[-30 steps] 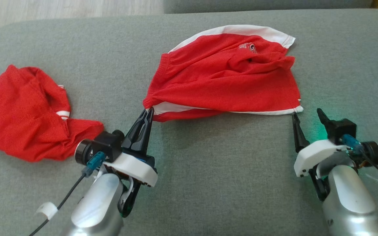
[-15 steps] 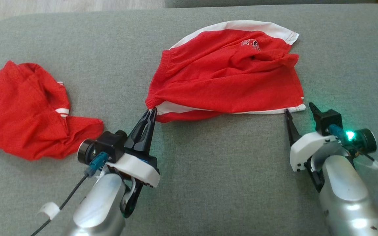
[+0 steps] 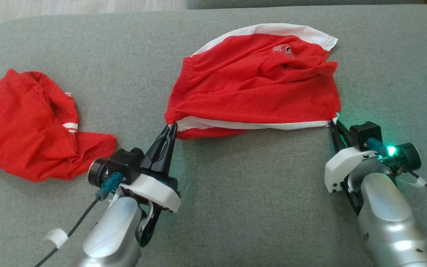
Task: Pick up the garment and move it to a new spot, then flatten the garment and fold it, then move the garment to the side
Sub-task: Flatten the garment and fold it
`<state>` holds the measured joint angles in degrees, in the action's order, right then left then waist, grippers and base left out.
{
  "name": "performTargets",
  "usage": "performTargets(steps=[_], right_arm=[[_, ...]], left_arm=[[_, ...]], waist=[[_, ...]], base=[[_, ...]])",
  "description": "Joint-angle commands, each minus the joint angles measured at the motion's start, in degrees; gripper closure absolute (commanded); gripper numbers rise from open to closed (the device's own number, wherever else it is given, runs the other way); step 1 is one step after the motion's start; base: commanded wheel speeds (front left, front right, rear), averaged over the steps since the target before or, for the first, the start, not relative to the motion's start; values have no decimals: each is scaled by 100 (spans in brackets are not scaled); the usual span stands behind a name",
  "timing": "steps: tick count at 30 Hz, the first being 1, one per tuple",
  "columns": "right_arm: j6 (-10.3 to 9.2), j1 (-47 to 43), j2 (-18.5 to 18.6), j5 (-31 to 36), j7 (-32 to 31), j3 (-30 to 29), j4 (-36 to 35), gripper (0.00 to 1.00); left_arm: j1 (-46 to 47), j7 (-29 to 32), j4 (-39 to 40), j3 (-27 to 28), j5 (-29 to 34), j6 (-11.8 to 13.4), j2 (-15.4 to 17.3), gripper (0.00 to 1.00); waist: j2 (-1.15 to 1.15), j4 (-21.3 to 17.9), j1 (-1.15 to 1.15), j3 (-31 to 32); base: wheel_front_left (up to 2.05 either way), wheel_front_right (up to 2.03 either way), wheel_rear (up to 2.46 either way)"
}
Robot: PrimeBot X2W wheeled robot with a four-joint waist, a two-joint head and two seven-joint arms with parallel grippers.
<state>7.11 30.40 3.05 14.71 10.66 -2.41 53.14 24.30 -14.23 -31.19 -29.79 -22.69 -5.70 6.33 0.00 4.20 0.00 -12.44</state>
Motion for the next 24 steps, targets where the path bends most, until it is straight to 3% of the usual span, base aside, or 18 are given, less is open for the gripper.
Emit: performTargets(steps=[1, 8, 13, 17, 24], right_arm=[[37, 141, -3, 51, 43, 122, -50, 100], [37, 194, -8, -110, 261, 173, -73, 100], [37, 229, -14, -620, 390, 480, -425, 100], [37, 309, -15, -1562, 425, 972, -1110, 100], [37, 429, 218, -2516, 432, 1337, -2571, 100]], left_arm=[[214, -65, 134, 137, -34, 22, 87, 100], [187, -68, 120, 157, -64, 53, 125, 100], [196, -72, 245, 238, -55, 80, 250, 100], [369, -15, 473, 348, -152, 40, 410, 100], [1033, 404, 1219, 542, -159, 6, 880, 100]], waist=[[0, -11, 0, 13], [0, -84, 0, 172], [0, -180, 0, 413], [0, -278, 0, 638], [0, -425, 0, 1104]], base=[[0, 0, 0], [0, 0, 0], [0, 0, 0], [0, 0, 0], [0, 0, 0]])
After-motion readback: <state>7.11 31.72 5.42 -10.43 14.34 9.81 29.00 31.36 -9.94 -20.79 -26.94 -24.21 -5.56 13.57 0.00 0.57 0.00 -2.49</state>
